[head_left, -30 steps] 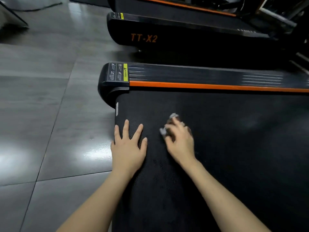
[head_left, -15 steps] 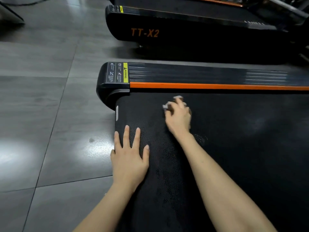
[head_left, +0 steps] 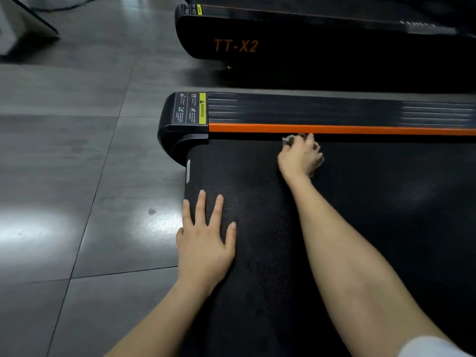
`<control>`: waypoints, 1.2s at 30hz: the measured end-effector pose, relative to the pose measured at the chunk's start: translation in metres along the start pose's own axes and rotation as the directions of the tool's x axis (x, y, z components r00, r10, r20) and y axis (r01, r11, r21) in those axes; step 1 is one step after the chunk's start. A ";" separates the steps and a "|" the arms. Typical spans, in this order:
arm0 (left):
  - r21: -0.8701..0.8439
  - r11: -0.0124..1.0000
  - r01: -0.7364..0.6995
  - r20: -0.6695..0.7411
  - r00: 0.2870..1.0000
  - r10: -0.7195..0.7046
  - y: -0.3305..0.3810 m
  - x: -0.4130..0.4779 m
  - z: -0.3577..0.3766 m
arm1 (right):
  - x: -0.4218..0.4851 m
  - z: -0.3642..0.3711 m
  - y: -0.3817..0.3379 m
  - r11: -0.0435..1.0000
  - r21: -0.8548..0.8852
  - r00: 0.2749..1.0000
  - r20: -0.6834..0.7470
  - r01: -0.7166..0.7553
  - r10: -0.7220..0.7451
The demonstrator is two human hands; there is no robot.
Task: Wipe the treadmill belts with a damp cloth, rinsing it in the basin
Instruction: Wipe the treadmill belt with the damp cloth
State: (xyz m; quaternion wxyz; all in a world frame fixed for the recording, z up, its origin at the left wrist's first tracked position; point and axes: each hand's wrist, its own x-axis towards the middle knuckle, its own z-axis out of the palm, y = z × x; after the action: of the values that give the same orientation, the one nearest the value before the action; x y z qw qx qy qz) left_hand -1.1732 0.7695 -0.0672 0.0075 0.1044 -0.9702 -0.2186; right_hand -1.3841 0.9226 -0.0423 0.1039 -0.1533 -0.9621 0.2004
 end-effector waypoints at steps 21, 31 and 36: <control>-0.008 1.000 -0.003 0.009 1.000 0.003 -0.003 0.001 -0.004 | -0.180 -0.069 0.072 0.735 0.218 0.674 0.296 0.642 -0.677; -0.064 0.998 0.002 0.031 1.000 0.000 -0.004 0.000 -0.007 | -0.182 -0.076 0.077 0.838 0.099 0.788 0.299 0.536 -0.539; -0.092 0.996 0.002 0.057 0.998 0.003 -0.005 0.000 -0.010 | -0.222 -0.071 0.072 0.871 0.224 0.831 0.270 0.437 -0.486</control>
State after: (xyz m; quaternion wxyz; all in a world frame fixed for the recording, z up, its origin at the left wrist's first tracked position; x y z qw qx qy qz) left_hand -1.1720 0.7606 -0.0602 -0.0153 0.0974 -0.9589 -0.2661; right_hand -1.1407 0.9364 -0.0392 0.0046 0.1268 -0.9560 0.2645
